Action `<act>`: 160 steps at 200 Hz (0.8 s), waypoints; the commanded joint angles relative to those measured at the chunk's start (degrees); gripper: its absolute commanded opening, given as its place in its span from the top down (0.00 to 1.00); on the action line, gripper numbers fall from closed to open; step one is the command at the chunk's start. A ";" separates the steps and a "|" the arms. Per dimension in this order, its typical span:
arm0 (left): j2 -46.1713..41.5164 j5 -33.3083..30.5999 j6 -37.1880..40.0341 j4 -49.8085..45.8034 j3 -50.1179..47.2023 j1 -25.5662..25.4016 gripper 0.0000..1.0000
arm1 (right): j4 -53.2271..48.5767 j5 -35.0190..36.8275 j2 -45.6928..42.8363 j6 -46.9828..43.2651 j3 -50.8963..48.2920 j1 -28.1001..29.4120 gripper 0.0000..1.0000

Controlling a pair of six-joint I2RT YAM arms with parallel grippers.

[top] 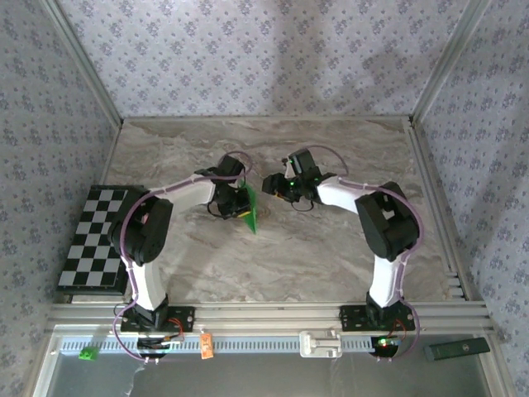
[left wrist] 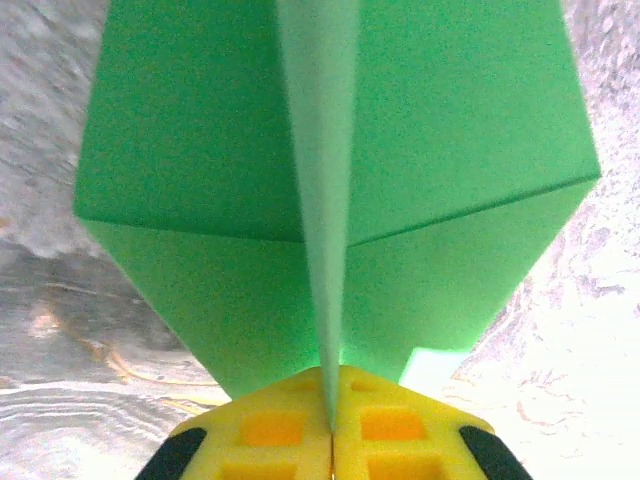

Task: Fold a paper plane with a square sheet of paper (pick it up from the middle)
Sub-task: Move the paper plane to the top-center of the table.

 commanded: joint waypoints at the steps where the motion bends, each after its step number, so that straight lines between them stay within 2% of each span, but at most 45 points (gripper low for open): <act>1: 1.44 -2.91 5.48 -6.62 4.24 0.73 0.95 | -1.17 5.61 -4.39 -1.89 -2.98 -1.55 0.43; 37: 6.28 -7.19 14.37 -17.21 14.23 0.95 0.98 | -2.69 11.96 -9.33 -4.51 -5.74 -2.34 0.36; 76: 11.47 -12.24 20.85 -25.53 23.15 0.46 0.98 | -3.25 12.97 -10.32 -5.04 -6.50 -2.61 0.34; 106: 14.47 -15.57 22.46 -28.34 27.45 -0.99 0.98 | -2.87 11.75 -9.38 -4.52 -6.41 -2.89 0.34; 160: 16.67 -15.74 20.55 -27.58 28.57 -1.78 0.95 | -2.66 10.81 -8.91 -4.16 -6.24 -3.04 0.34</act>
